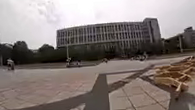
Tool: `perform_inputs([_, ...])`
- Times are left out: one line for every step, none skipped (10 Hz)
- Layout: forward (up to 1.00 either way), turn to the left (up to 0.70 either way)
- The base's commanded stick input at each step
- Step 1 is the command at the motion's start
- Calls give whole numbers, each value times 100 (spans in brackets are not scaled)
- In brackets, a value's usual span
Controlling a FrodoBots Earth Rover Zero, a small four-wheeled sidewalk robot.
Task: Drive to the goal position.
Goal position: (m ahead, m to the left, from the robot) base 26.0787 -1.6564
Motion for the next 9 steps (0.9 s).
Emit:
perform_inputs([85,-34])
perform_inputs([85,-34])
perform_inputs([85,-34])
perform_inputs([85,-34])
perform_inputs([85,-34])
perform_inputs([85,-34])
perform_inputs([85,-34])
perform_inputs([85,-34])
perform_inputs([85,-12])
